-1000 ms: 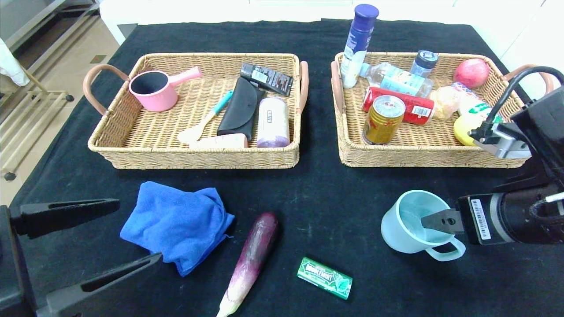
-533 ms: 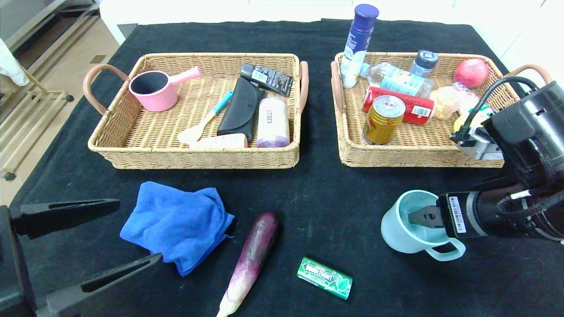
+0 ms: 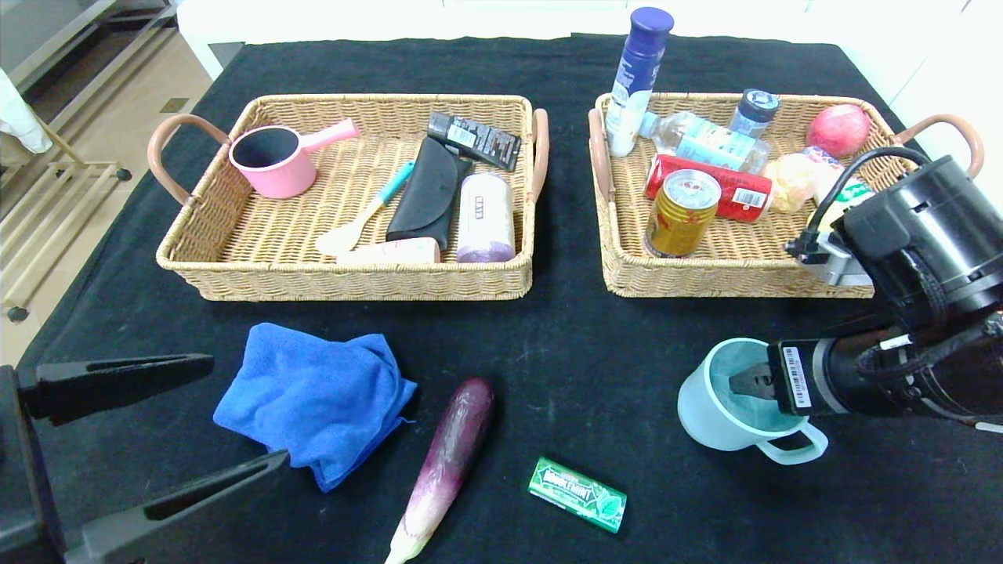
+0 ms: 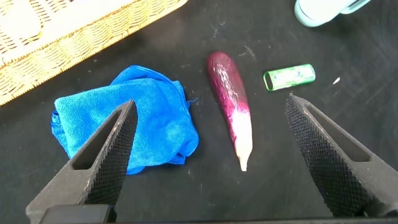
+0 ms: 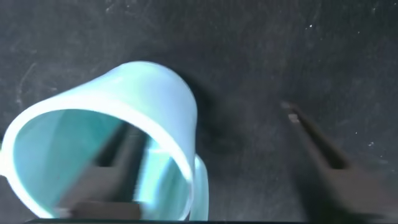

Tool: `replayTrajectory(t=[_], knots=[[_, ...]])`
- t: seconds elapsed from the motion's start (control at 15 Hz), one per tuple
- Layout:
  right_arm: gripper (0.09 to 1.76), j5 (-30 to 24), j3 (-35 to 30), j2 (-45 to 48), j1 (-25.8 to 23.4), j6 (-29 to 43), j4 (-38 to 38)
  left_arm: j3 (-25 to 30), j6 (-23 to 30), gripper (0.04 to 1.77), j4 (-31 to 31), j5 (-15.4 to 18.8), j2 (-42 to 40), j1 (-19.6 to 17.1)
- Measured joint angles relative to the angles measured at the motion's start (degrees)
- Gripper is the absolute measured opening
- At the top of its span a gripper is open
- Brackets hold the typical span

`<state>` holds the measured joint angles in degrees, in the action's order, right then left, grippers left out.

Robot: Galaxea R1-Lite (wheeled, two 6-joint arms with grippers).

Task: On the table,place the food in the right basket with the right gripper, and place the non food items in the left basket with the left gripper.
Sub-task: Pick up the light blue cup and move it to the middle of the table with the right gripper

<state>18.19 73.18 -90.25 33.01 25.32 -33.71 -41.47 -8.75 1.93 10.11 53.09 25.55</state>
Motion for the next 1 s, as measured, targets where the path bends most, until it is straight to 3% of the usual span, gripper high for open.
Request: replayTrajectory(t=[0.27, 0.33, 0.4, 1.0], knots=[[0.81, 0.0, -0.1, -0.5, -0.4, 0.0, 0.1, 0.0, 0.0, 1.72, 0.0, 0.0, 0.1, 0.0], [0.62, 0.0, -0.1, -0.6, -0.4, 0.0, 0.1, 0.0, 0.0, 1.72, 0.1, 0.0, 0.1, 0.0], [0.18, -0.4, 0.0, -0.6, -0.4, 0.0, 0.3, 0.0, 0.0, 1.72, 0.1, 0.0, 0.1, 0.0], [0.2, 0.1, -0.1, -1.0, -0.1, 0.0, 0.1, 0.3, -0.1, 1.72, 0.0, 0.1, 0.0, 0.0]])
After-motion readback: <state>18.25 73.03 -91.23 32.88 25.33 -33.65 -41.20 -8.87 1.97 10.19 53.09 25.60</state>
